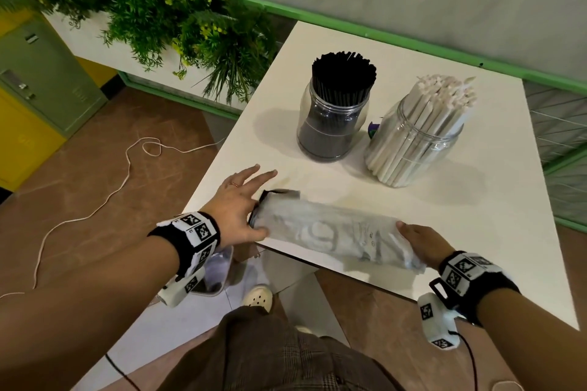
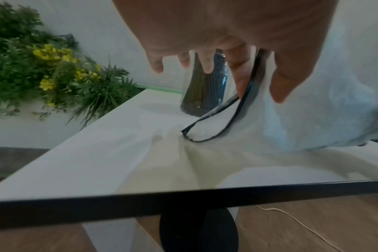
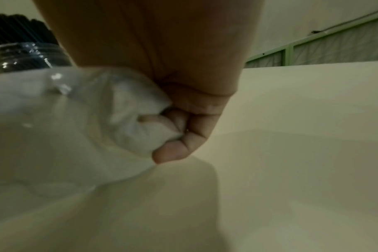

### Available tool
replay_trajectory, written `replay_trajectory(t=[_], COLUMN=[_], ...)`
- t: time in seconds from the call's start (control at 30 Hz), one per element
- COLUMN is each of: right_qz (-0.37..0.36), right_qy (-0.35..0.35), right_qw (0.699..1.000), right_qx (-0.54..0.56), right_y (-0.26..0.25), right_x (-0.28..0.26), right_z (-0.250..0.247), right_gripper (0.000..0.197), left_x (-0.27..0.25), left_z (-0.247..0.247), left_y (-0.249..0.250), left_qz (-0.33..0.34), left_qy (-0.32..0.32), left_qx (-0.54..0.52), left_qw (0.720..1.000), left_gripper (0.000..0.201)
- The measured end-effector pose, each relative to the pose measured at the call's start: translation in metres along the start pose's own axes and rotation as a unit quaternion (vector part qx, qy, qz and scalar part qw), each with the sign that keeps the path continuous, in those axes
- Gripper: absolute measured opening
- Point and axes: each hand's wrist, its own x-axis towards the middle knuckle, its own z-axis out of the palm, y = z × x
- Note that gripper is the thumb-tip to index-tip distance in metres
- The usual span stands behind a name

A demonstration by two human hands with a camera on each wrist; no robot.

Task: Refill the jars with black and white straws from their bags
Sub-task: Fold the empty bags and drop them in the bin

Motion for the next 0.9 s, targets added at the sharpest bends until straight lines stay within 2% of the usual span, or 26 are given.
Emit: replay_trajectory(t=[0.1,0.2,0.27,0.3,0.33,0.37,0.4,0.43,0.47,0.5,0.57,0.63,0.67,0.7,0.77,0.8,0.87,0.9], right_qz=[-0.042,-0.055,-0.049,-0.045,-0.042,-0.037,-0.032,-0.027,-0.025,-0.021,-0.01,-0.021,-0.047,-0.093,-0.241,-0.313,-0.397,-0.399], right_qy=[0.041,0.05,0.064,0.078,0.099,0.12,0.14,0.153,0.16,0.168,0.205,0.256,0.287,0.33,0.391,0.373,0.271,0.213], right_qw=[0.998,0.997,0.996,0.995,0.994,0.992,0.989,0.987,0.984,0.981,0.967,0.932,0.911,0.897,0.88,0.873,0.855,0.853], right_qx=[-0.003,0.021,0.034,0.034,0.03,0.028,0.034,0.048,0.067,0.09,0.151,0.257,0.293,0.279,0.123,0.009,-0.194,-0.262], right_y=[0.006,0.008,0.009,0.011,0.013,0.016,0.017,0.017,0.016,0.013,0.003,-0.011,-0.017,-0.022,-0.03,-0.035,-0.04,-0.045], right_x=[-0.002,-0.002,0.0,0.001,0.003,0.004,0.005,0.006,0.007,0.007,0.007,0.002,-0.005,-0.013,-0.027,-0.033,-0.033,-0.029], right_z=[0.005,0.008,0.008,0.007,0.005,0.002,0.0,-0.003,-0.005,-0.006,-0.009,-0.01,-0.011,-0.009,0.001,0.011,0.038,0.05], right_gripper=[0.046,0.041,0.04,0.039,0.038,0.038,0.04,0.041,0.042,0.041,0.035,0.035,0.039,0.042,0.049,0.055,0.07,0.08], left_x=[0.011,0.017,0.018,0.018,0.017,0.017,0.016,0.014,0.01,0.007,0.003,0.0,0.0,0.0,0.0,0.0,0.001,0.002], left_z=[-0.011,-0.01,-0.01,-0.011,-0.011,-0.011,-0.013,-0.015,-0.014,-0.01,0.001,0.011,0.016,0.02,0.022,0.023,0.02,0.017], left_y=[0.005,0.018,0.024,0.024,0.022,0.017,0.009,0.002,-0.003,-0.007,-0.008,-0.008,-0.009,-0.012,-0.016,-0.017,-0.015,-0.012], left_qz=[0.069,0.145,0.191,0.199,0.186,0.149,0.077,-0.029,-0.132,-0.207,-0.288,-0.364,-0.401,-0.432,-0.465,-0.467,-0.467,-0.463], left_qy=[-0.091,-0.182,-0.201,-0.185,-0.134,-0.068,-0.016,-0.012,-0.036,-0.055,-0.06,-0.036,-0.022,-0.012,0.006,0.013,0.013,0.006], left_qx=[0.125,0.257,0.247,0.214,0.175,0.14,0.083,0.013,-0.049,-0.097,-0.152,-0.191,-0.218,-0.247,-0.274,-0.278,-0.274,-0.26], left_qw=[0.986,0.938,0.928,0.938,0.957,0.976,0.993,0.999,0.989,0.972,0.944,0.911,0.89,0.867,0.842,0.839,0.841,0.847], left_gripper=[0.052,0.039,0.026,0.023,0.024,0.031,0.041,0.051,0.056,0.056,0.045,0.04,0.04,0.04,0.036,0.034,0.035,0.033])
